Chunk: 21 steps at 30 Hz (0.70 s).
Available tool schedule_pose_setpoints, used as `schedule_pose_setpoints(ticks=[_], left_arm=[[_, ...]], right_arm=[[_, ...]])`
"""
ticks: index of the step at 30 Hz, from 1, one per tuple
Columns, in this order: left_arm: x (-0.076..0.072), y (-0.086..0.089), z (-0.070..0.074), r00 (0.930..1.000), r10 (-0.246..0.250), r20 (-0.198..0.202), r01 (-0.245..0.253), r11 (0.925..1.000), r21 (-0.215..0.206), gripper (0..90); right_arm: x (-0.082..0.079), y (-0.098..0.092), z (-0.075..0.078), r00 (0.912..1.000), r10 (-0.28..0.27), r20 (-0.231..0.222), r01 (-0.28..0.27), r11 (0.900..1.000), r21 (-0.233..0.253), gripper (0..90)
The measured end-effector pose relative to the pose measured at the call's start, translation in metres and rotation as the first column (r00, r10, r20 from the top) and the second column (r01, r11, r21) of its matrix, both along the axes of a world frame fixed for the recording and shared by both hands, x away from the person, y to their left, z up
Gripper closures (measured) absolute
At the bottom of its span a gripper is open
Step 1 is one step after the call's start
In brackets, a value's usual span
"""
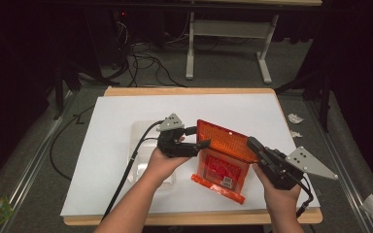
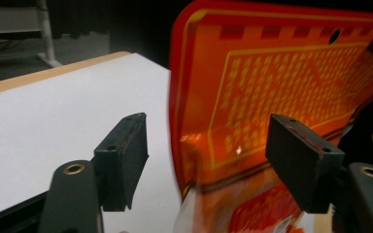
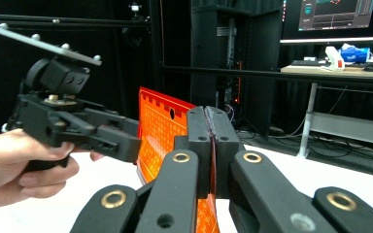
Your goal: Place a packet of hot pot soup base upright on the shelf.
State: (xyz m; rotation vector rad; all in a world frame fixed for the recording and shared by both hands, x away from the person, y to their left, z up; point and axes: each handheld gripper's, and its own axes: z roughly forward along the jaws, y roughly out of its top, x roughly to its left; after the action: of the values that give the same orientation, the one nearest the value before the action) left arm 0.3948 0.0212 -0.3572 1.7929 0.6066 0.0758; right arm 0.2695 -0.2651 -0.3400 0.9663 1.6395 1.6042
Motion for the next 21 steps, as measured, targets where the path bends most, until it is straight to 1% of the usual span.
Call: schedule_pose_setpoints(ticks=[3,4,5,6,8,11,13,14,15,17,19,21], left_arm=[[0.003,-0.005,0.001,0.9997,-0.018,-0.019,0.017,0.9997,-0.02,39.0],[0.003,-0.007,0.0,0.9993,-0.026,-0.028,0.025,0.9993,-0.029,43.5],[0.003,-0.008,0.0,0.9993,-0.018,-0.034,0.017,0.9994,-0.031,48.4],[0.002,-0.009,0.0,0.9993,-0.013,-0.035,0.012,0.9994,-0.032,48.4],[0.001,-0.008,-0.001,0.9994,-0.005,-0.036,0.004,0.9992,-0.039,57.2],[-0.003,-0.008,-0.001,0.9998,0.001,-0.018,-0.002,0.9995,-0.033,71.3],[-0.006,-0.009,-0.002,0.9999,-0.011,0.0,0.011,0.9995,-0.028,83.8],[-0.008,-0.01,-0.002,0.9997,-0.011,0.02,0.011,0.9998,-0.019,87.0],[-0.01,-0.011,-0.003,0.9994,-0.012,0.032,0.013,0.9998,-0.018,87.6],[-0.011,-0.011,-0.002,0.9992,-0.017,0.036,0.017,0.9997,-0.019,87.9],[-0.011,-0.01,-0.002,0.9991,-0.013,0.041,0.014,0.9998,-0.015,87.9],[-0.012,-0.009,-0.002,0.9989,-0.015,0.045,0.016,0.9998,-0.012,87.8]], right_arm=[[0.0,0.0,-0.001,1.0,0.001,-0.004,-0.001,1.0,0.008,90.0],[0.0,-0.001,-0.001,1.0,0.002,-0.003,-0.002,1.0,0.011,90.0],[0.0,-0.002,-0.002,1.0,-0.004,-0.006,0.004,1.0,0.013,90.0],[0.0,-0.002,-0.002,1.0,-0.004,-0.006,0.004,1.0,0.013,90.0],[0.0,-0.005,-0.004,0.9999,-0.012,-0.012,0.012,1.0,0.022,90.0],[0.0,-0.011,-0.007,0.9991,-0.025,-0.034,0.027,0.999,0.039,90.0],[0.001,-0.013,-0.009,0.9985,-0.031,-0.045,0.032,0.999,0.037,90.0],[0.001,-0.015,-0.011,0.9982,-0.033,-0.049,0.035,0.999,0.038,90.0],[0.0,-0.016,-0.012,0.9979,-0.038,-0.053,0.04,0.998,0.039,89.5],[-0.001,-0.02,-0.012,0.9976,-0.036,-0.059,0.04,0.998,0.059,83.1],[-0.001,-0.024,-0.012,0.9965,-0.034,-0.076,0.04,0.997,0.068,70.6],[-0.002,-0.029,-0.014,0.995,-0.021,-0.098,0.03,0.996,0.085,58.2]])
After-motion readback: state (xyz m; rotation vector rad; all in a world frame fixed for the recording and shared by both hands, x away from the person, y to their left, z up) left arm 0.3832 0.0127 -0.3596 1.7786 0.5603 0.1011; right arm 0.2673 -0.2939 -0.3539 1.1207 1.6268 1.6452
